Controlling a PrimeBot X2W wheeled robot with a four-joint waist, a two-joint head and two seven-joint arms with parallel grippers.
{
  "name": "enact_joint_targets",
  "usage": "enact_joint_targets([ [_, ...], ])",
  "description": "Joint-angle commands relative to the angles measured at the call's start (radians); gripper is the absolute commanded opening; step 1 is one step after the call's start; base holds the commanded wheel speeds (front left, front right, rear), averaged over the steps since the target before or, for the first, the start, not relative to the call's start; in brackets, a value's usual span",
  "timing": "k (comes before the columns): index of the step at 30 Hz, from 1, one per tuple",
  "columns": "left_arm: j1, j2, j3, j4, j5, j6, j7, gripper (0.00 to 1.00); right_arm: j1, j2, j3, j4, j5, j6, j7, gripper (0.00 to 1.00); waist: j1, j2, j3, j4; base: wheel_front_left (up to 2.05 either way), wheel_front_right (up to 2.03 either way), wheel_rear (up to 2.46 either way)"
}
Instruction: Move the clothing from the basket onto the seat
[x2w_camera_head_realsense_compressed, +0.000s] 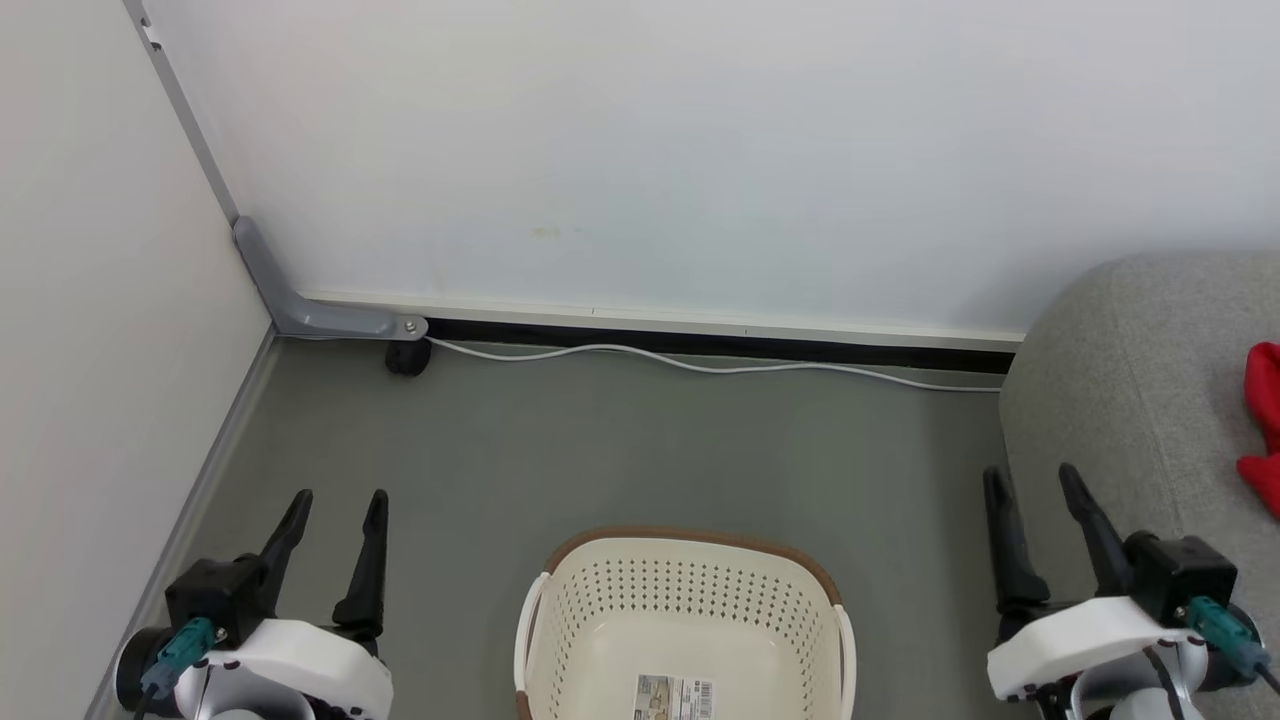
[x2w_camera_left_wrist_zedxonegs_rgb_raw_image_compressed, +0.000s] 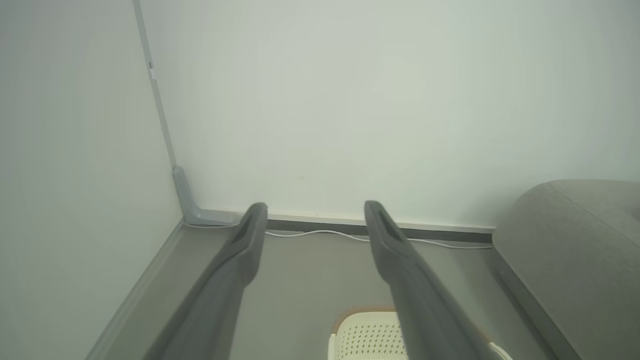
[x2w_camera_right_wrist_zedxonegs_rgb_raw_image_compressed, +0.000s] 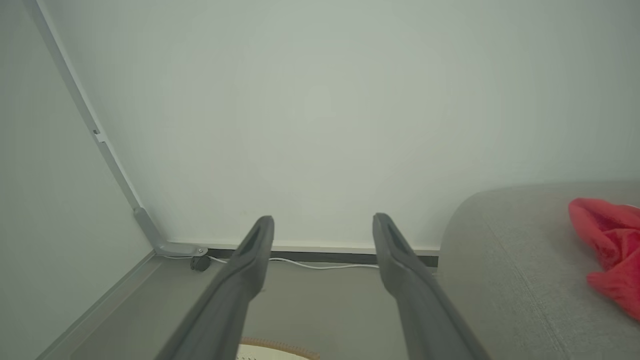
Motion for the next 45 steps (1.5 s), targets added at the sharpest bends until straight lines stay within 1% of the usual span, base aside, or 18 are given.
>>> enact_joint_targets([
  [1,-0.026,0.023,0.042,-0.019,-0.007,0.007,-0.006,1.00,-0.010,-0.006,0.026,-0.031,-0.009,0.003,-0.007,1.00,0.0000,-0.0001,-0.002,-0.002,0.00,0.00,0.00],
  [8,0.006,0.018,0.079,-0.014,-0.007,0.013,-0.006,1.00,0.049,-0.006,0.059,-0.054,-0.006,0.003,-0.007,1.00,0.0000,-0.0001,-0.017,-0.025,0.00,0.00,0.00],
  [15,0.025,0.015,0.099,-0.016,-0.001,0.015,-0.006,1.00,0.073,-0.006,0.059,-0.069,-0.010,0.003,-0.007,1.00,0.0000,-0.0001,-0.024,-0.054,0.00,0.00,0.00],
  [22,0.036,0.015,0.107,-0.013,-0.011,0.003,-0.006,1.00,0.080,-0.006,0.053,-0.076,-0.013,0.003,-0.007,1.00,0.0000,-0.0001,-0.032,-0.072,0.00,0.00,0.00],
  [29,0.039,0.014,0.106,-0.014,-0.008,0.006,-0.006,1.00,0.090,-0.006,0.039,-0.081,-0.014,0.003,-0.007,1.00,0.0000,-0.0001,-0.031,-0.078,0.00,0.00,0.00],
  [43,0.023,0.017,0.085,-0.012,-0.012,-0.006,0.004,1.00,0.082,-0.006,0.048,-0.064,-0.005,0.003,-0.007,1.00,0.0000,-0.0001,-0.020,-0.074,0.00,0.00,0.00],
  [44,0.072,-0.006,0.047,0.007,-0.002,-0.008,0.009,0.00,0.107,0.002,0.024,-0.046,-0.005,0.000,0.000,0.00,0.0000,-0.0001,-0.020,-0.075,0.00,0.00,0.00],
  [45,0.073,-0.008,0.045,0.013,-0.001,-0.010,0.009,0.00,0.107,0.004,0.024,-0.039,-0.005,0.000,0.000,0.00,0.0000,-0.0001,-0.020,-0.075,0.00,0.00,0.00],
])
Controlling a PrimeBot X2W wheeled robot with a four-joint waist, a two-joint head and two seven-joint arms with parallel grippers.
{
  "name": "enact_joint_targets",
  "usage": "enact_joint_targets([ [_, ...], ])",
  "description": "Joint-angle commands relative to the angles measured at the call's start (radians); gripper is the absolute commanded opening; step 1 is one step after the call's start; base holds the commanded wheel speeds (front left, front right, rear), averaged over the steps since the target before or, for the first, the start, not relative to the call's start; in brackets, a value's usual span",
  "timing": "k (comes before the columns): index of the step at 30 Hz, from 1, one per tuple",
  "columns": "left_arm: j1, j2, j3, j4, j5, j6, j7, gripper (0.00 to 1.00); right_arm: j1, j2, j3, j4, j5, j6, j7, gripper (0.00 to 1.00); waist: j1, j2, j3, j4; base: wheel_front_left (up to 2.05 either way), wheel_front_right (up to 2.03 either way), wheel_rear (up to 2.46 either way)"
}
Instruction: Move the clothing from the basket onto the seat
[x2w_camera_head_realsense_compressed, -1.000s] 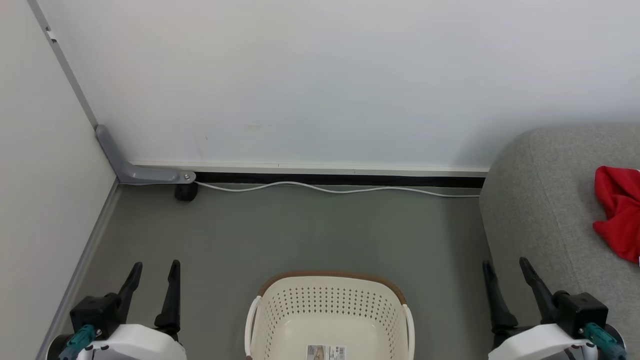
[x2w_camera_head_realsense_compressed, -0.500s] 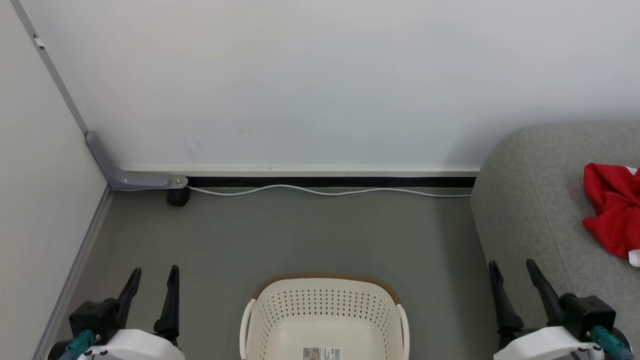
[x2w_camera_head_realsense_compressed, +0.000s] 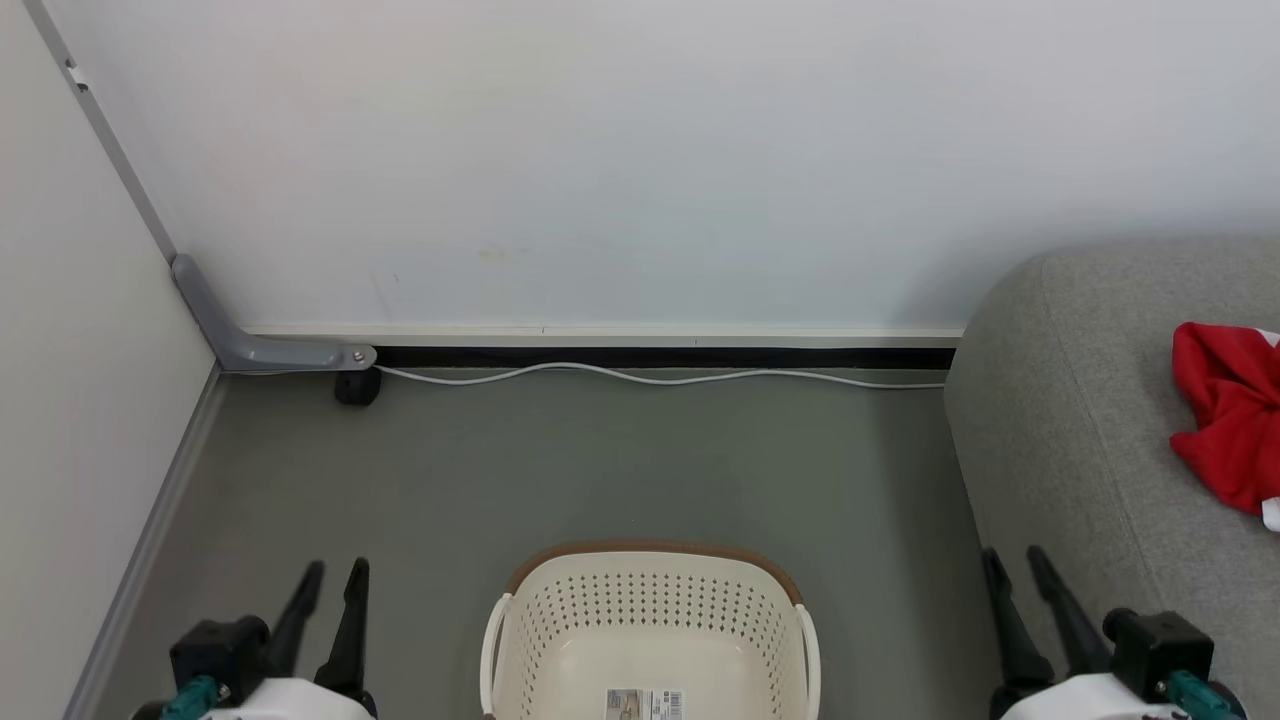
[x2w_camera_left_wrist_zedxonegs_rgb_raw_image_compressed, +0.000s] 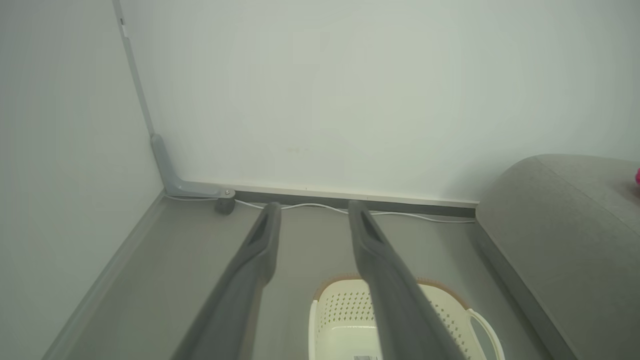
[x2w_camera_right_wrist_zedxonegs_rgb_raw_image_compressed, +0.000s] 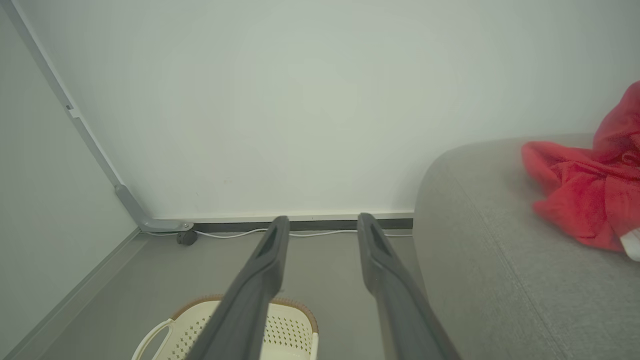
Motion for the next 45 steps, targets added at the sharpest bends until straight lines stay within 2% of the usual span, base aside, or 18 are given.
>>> enact_joint_targets([
  [1,0.002,-0.003,-0.001,0.004,-0.001,0.000,0.000,0.00,0.003,0.001,0.000,0.004,0.001,0.000,0.000,0.00,0.0000,-0.0001,0.000,0.000,0.00,0.00,0.00],
  [8,0.000,-0.017,0.019,0.004,-0.059,-0.009,0.021,0.00,0.002,0.001,-0.008,0.002,0.076,0.000,0.019,0.00,0.0022,-0.0001,0.000,-0.003,0.00,0.00,0.00],
  [13,-0.002,-0.025,0.034,-0.001,-0.103,-0.015,0.035,0.00,-0.002,0.001,-0.015,-0.001,0.133,0.000,0.034,0.00,0.0002,-0.0001,0.004,-0.005,0.00,0.00,0.00],
  [45,-0.020,-0.077,0.130,-0.032,-0.386,-0.058,0.126,0.00,-0.026,-0.003,-0.059,-0.025,0.492,0.001,0.128,0.00,0.0000,-0.0001,0.016,-0.020,0.00,0.00,0.00],
])
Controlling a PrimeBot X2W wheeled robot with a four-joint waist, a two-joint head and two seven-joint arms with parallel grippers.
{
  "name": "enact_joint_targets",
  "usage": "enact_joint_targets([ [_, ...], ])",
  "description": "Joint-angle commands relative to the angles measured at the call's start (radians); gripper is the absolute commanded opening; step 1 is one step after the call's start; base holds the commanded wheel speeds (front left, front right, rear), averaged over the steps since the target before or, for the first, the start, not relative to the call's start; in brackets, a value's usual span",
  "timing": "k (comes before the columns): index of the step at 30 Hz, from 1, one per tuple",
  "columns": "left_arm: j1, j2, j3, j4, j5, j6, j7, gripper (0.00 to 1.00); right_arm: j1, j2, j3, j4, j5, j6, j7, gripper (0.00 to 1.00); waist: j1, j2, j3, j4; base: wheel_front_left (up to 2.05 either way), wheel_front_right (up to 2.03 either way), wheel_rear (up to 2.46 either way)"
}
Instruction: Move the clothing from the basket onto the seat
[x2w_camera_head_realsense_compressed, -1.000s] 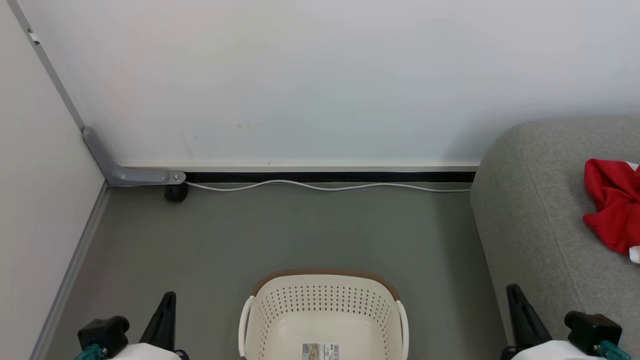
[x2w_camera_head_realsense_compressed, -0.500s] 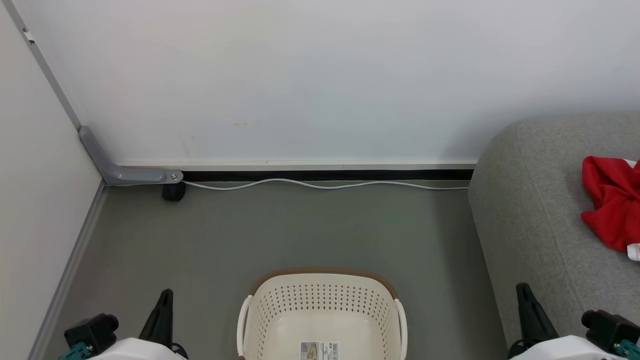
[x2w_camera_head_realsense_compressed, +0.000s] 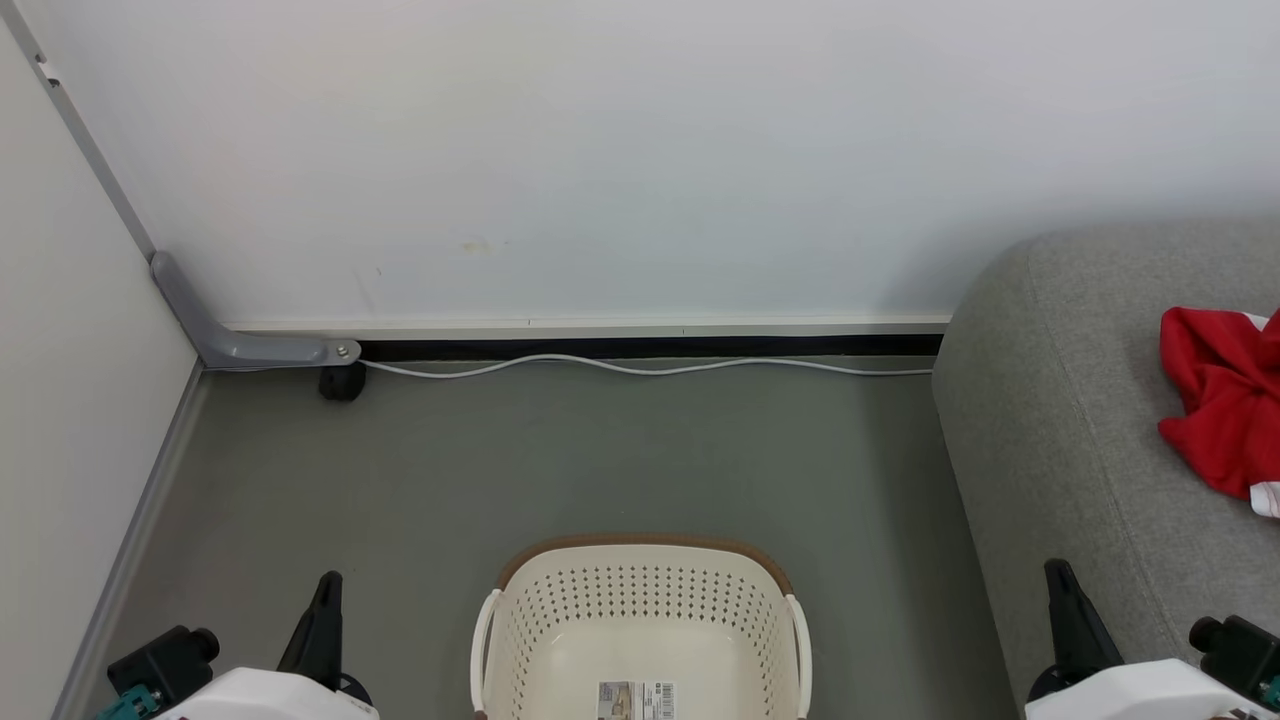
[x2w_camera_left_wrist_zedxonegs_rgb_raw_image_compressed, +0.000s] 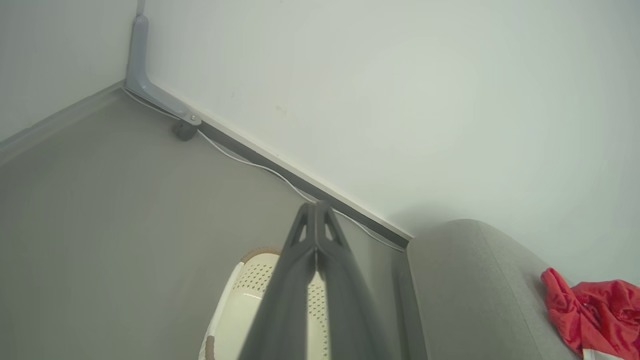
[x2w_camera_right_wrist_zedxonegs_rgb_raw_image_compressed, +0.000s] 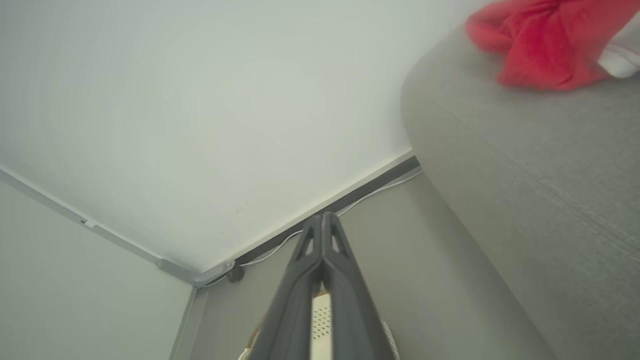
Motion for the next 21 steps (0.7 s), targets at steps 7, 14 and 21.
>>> enact_joint_targets([
  [7,-0.058,0.000,0.047,-0.036,-0.078,-0.017,0.023,0.00,-0.051,-0.012,-0.011,-0.036,0.098,0.001,0.025,0.00,-0.0001,0.0000,0.003,-0.003,0.00,0.00,0.00],
  [14,-0.062,-0.012,0.069,-0.043,-0.140,-0.027,0.043,0.00,-0.056,-0.013,-0.021,-0.041,0.177,0.001,0.046,0.00,-0.0001,0.0000,0.005,-0.007,0.00,0.00,0.00],
  [21,-0.066,-0.023,0.090,-0.050,-0.202,-0.036,0.063,0.00,-0.062,-0.014,-0.030,-0.047,0.256,0.002,0.067,0.00,-0.0001,0.0000,0.008,-0.010,0.00,0.00,0.00],
])
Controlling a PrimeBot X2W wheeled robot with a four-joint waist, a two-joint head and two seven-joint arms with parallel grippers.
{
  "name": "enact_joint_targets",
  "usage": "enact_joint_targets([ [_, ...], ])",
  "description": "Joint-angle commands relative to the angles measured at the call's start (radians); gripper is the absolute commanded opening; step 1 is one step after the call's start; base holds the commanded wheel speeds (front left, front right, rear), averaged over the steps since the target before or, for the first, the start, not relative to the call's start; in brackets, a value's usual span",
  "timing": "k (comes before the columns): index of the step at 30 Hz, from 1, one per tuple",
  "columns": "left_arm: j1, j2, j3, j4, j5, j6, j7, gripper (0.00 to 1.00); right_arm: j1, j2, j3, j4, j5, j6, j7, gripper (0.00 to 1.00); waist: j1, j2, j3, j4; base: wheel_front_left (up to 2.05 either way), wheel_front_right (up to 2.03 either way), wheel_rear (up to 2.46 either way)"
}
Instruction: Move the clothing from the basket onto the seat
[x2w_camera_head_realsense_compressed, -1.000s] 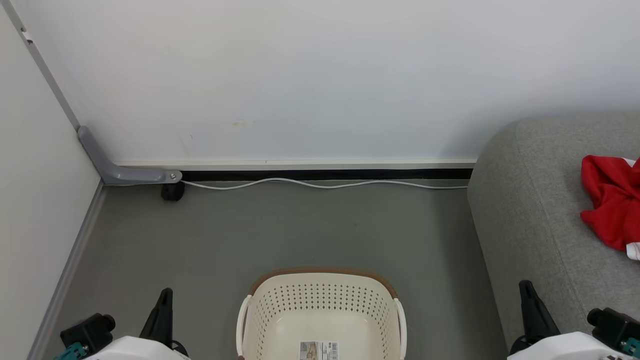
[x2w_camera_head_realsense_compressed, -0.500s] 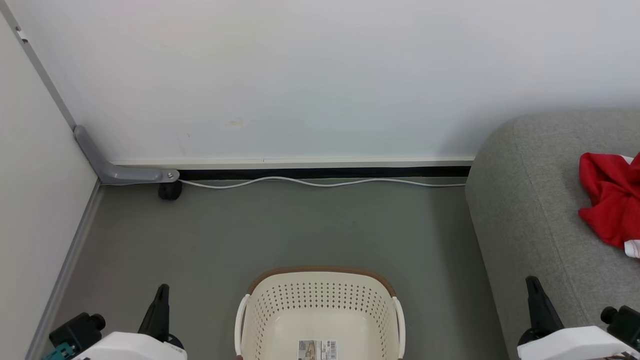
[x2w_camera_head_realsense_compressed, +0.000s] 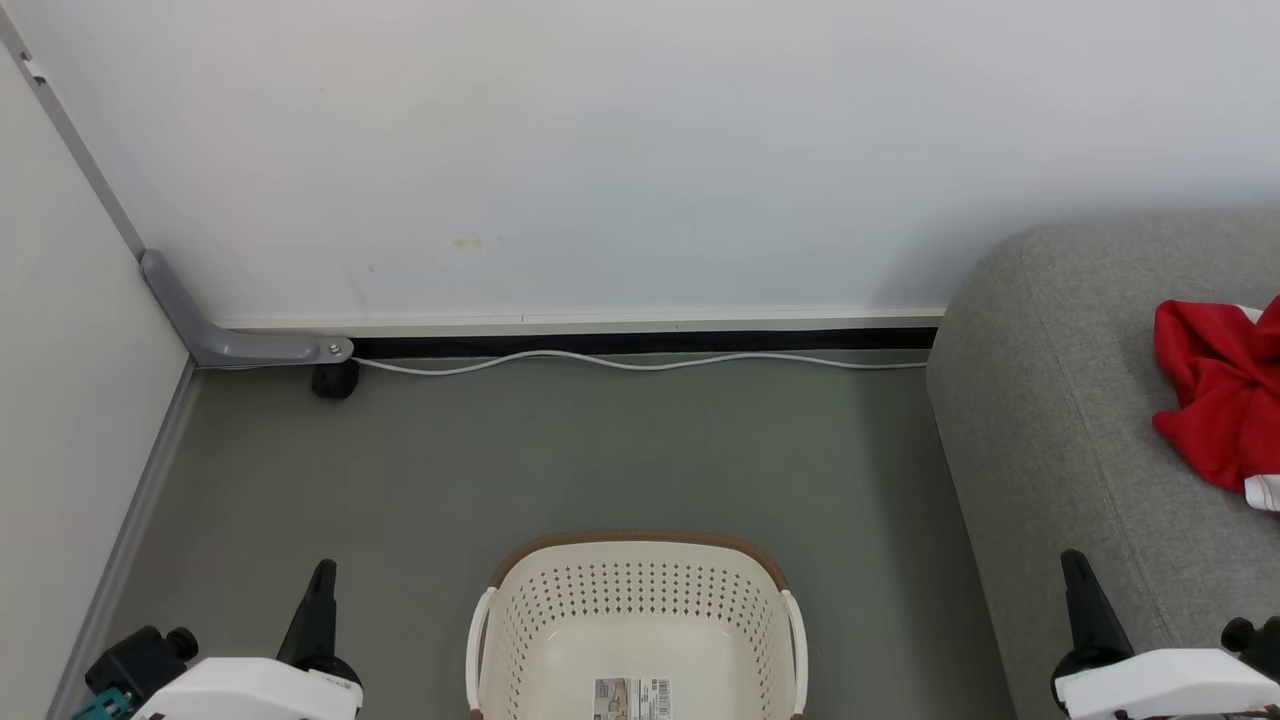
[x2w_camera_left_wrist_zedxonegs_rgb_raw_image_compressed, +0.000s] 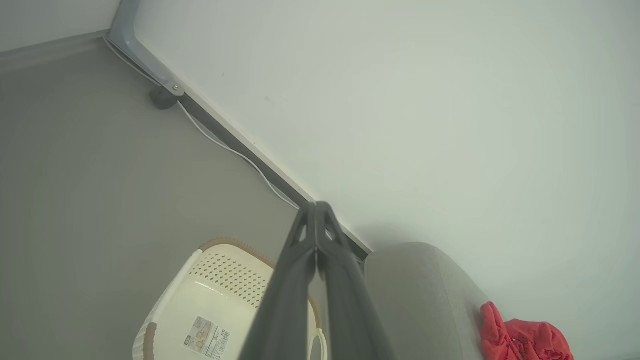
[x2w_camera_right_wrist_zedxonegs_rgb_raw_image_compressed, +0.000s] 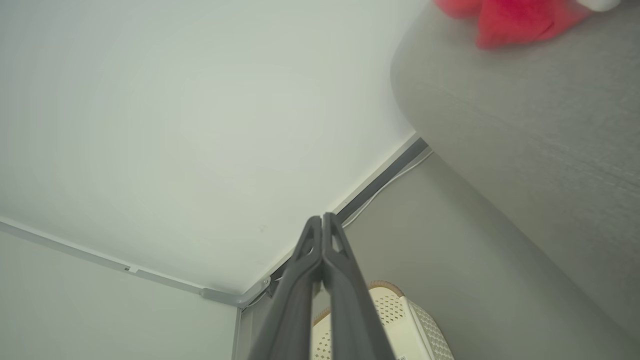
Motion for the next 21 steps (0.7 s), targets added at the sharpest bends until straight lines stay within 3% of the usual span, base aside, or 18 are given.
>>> enact_joint_targets([
  [1,-0.061,0.008,0.033,-0.031,-0.027,-0.016,0.008,0.00,-0.050,-0.014,0.002,-0.036,0.036,0.002,0.010,0.00,-0.0001,0.0000,0.001,-0.001,0.00,0.00,0.00],
  [21,-0.071,-0.023,0.091,-0.049,-0.195,-0.041,0.063,0.00,-0.064,-0.016,-0.024,-0.051,0.249,0.002,0.066,0.00,-0.0001,0.0000,0.008,-0.009,0.00,0.00,0.00],
])
